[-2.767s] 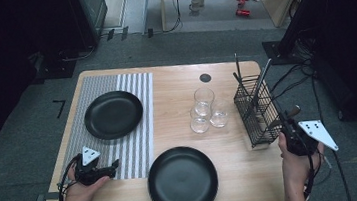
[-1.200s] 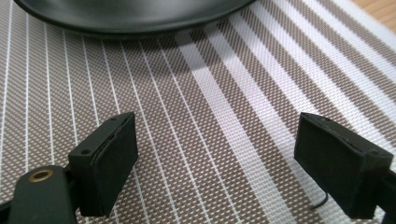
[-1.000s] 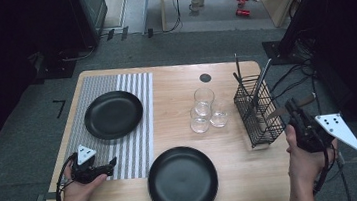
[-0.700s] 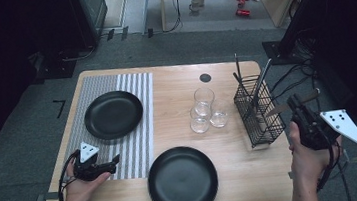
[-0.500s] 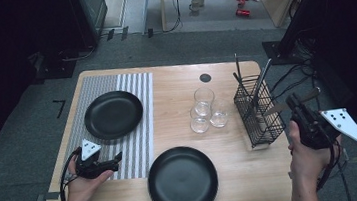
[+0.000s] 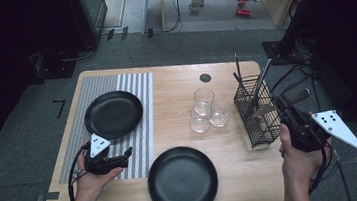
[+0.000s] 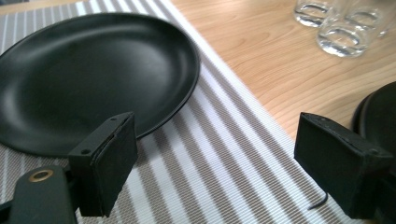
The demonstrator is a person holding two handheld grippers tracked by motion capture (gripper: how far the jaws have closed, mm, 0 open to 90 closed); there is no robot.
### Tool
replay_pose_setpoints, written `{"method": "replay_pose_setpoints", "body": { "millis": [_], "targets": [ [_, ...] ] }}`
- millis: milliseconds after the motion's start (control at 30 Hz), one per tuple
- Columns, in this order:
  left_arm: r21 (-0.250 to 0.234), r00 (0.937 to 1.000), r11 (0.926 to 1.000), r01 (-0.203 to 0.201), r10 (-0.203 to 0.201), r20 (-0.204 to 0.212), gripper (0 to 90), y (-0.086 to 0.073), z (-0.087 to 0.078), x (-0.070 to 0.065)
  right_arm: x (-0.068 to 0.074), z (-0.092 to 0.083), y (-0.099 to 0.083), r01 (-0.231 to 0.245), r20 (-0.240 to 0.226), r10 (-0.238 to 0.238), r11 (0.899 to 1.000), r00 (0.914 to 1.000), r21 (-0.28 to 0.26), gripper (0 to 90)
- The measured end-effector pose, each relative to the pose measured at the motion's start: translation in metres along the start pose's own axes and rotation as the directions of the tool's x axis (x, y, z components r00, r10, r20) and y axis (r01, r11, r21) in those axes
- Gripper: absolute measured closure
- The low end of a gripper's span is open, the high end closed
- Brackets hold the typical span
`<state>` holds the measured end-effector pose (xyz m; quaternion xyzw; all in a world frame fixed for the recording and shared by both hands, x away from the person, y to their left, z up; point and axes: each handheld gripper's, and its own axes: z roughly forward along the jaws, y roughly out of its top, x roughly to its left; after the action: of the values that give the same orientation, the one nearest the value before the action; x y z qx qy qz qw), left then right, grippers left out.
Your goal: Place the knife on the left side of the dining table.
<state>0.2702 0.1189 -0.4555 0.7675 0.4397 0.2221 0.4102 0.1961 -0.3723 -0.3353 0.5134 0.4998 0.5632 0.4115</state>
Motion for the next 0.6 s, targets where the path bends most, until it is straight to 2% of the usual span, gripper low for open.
{"method": "replay_pose_setpoints", "body": {
  "millis": [300, 600],
  "targets": [
    [-0.012, 0.9992, 0.9994, -0.032, 0.032, 0.025, 13.9, 0.013, 0.010, -0.023, 0.018, 0.004, -0.011, 0.004, -0.061, -0.002, 1.000, 0.9981, 0.028, 84.2],
    [-0.028, 0.9981, 0.9987, -0.041, 0.043, 0.043, 13.9, 0.021, 0.016, -0.036, 0.038, 0.013, -0.022, 0.004, -0.120, 0.003, 0.998, 0.9928, 0.055, 84.1]
  ]
}}
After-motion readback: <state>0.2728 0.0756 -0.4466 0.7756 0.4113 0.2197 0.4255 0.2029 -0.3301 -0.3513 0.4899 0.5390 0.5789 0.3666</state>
